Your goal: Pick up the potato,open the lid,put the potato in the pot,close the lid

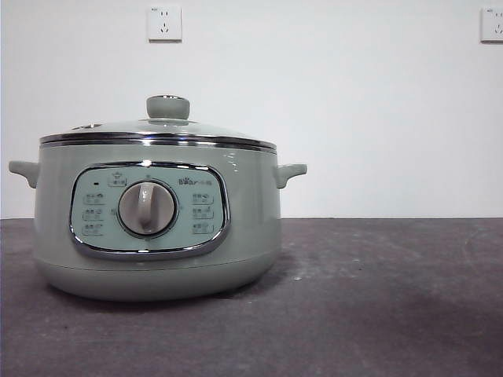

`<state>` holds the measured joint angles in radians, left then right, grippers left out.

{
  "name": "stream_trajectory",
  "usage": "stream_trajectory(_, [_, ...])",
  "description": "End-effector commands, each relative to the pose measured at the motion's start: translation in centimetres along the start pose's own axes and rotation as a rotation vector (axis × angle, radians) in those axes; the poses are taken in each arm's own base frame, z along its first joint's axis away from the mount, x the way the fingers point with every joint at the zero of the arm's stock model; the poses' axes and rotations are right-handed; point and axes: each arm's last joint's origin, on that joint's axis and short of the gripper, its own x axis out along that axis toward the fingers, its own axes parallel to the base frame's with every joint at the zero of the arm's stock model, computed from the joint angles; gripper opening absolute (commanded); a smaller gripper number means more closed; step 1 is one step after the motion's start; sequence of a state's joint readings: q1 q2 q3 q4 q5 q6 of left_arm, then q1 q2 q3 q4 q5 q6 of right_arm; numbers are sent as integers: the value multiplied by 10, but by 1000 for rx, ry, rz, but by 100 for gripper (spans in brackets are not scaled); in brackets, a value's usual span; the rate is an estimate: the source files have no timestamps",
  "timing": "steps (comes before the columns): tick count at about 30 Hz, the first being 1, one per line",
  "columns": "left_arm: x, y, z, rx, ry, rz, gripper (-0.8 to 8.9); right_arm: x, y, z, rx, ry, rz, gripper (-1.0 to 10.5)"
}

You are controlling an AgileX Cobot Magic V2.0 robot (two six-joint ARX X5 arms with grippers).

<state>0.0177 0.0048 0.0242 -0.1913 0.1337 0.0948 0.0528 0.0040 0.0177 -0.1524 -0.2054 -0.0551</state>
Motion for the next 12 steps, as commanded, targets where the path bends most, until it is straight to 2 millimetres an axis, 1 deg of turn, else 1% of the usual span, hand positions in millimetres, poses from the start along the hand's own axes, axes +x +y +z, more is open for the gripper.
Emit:
stream_trajectory(1, [2, 0, -5, 1, 10, 4, -3, 1, 0, -6, 23, 28, -14, 1])
stream_trajectory(6, [2, 0, -5, 1, 10, 4, -3, 1, 0, -5, 64, 24, -21, 1])
stream_trajectory(12, [2, 0, -5, 1, 10, 4, -3, 1, -1, -5, 62, 24, -22, 1])
